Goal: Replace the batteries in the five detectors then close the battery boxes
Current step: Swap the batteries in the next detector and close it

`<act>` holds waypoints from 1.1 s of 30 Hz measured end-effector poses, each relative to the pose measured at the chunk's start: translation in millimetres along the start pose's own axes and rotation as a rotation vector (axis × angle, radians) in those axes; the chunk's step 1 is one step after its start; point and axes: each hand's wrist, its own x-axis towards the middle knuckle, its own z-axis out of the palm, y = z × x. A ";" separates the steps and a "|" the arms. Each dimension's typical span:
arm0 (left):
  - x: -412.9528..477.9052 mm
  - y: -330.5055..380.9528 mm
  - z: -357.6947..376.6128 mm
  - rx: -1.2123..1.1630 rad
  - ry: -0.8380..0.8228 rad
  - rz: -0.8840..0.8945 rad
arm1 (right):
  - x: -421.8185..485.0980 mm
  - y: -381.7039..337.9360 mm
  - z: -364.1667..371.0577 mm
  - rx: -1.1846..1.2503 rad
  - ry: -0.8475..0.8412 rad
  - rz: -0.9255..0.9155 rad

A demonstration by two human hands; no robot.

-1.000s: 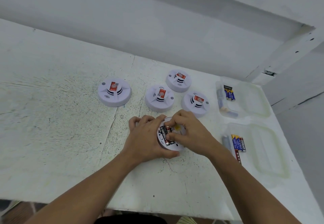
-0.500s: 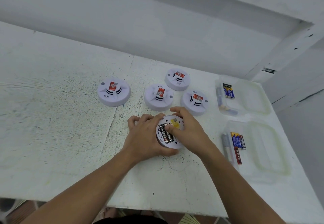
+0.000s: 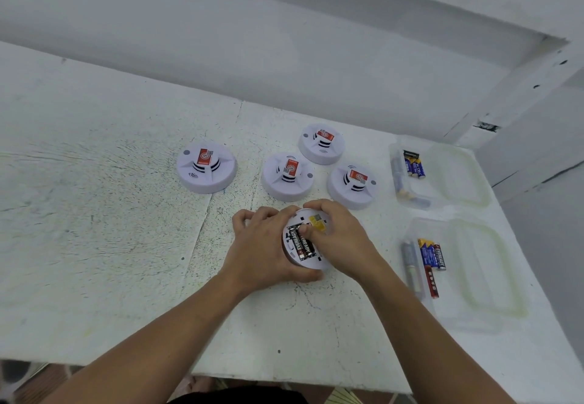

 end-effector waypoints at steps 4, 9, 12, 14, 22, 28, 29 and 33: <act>0.4 -2.1 1.0 0.000 -0.014 -0.012 | -3.2 4.8 -1.3 0.030 -0.004 -0.013; -0.5 -4.1 -2.3 -0.048 -0.041 0.001 | -10.7 14.3 -12.4 0.133 0.105 -0.024; -2.2 -6.4 -3.7 -0.063 -0.053 0.021 | -18.5 24.4 -16.0 -0.052 0.352 -0.042; -3.6 -7.7 -5.8 -0.096 -0.060 0.023 | -23.0 34.2 -14.1 -0.234 0.440 -0.011; -5.0 -9.5 -7.3 -0.094 -0.101 0.038 | -38.8 60.1 5.8 -0.621 0.450 -0.054; -5.1 -7.2 -13.8 -0.127 -0.143 0.053 | -35.3 56.3 4.0 -0.407 0.390 0.029; -5.5 -6.5 -15.6 -0.137 -0.155 0.052 | -35.3 54.6 0.6 -0.313 0.377 0.073; -8.2 -5.9 -21.0 -0.204 -0.190 0.049 | -34.9 47.1 -16.9 0.122 0.305 0.182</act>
